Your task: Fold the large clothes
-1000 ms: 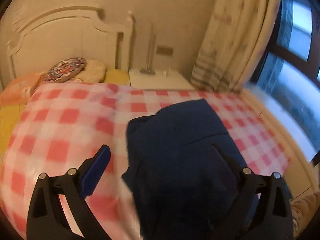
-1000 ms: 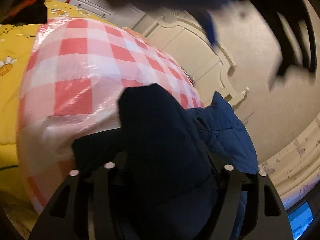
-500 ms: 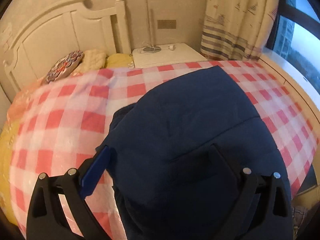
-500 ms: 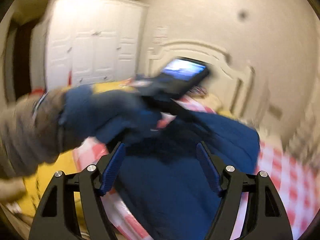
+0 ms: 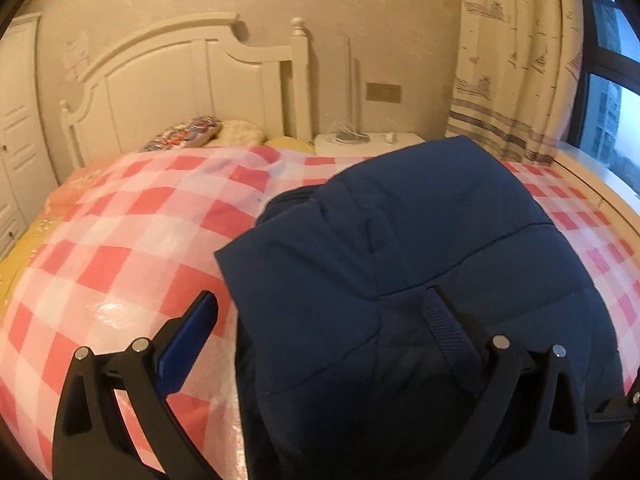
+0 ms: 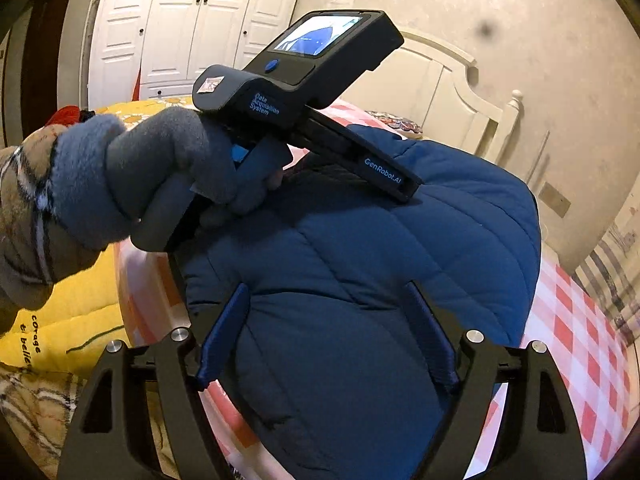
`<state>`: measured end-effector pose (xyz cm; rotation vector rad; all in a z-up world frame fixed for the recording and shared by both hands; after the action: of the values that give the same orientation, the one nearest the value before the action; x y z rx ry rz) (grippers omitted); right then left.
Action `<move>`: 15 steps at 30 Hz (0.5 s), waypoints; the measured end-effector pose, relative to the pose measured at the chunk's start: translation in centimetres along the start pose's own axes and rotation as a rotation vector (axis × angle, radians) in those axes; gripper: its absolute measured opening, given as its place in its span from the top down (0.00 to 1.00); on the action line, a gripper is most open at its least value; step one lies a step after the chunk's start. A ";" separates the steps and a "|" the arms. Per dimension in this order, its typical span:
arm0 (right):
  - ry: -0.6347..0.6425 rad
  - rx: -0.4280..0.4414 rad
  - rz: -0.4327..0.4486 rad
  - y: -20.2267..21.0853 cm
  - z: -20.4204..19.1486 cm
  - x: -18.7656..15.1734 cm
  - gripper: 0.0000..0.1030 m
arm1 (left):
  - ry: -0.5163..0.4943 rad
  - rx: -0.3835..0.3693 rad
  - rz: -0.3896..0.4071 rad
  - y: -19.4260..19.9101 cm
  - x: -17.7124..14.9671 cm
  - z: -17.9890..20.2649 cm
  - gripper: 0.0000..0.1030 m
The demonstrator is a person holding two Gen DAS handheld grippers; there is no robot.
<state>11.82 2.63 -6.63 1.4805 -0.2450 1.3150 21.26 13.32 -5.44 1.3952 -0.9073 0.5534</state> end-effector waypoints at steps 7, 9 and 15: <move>0.036 0.063 -0.002 0.5 -1.0 1.0 0.07 | 0.012 0.100 -0.001 0.2 -0.1 -0.3 0.02; -0.030 0.107 -0.014 2.0 0.0 1.7 0.07 | 0.022 0.126 0.001 0.4 -0.2 -0.6 0.02; -0.295 0.005 0.085 4.9 10.2 4.8 0.07 | 0.019 0.174 0.009 0.7 -0.3 -0.6 0.02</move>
<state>15.85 -5.08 2.00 1.6823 -0.5008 1.1596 20.67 14.00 -5.19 1.5398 -0.8666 0.6637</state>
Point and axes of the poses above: each gripper's, at about its wrist camera, not at the fingertips, and y roughly against the way its jaws point, z to its right, x to its top, the point moved 3 cm from there along -y, roughly the way its jaws point
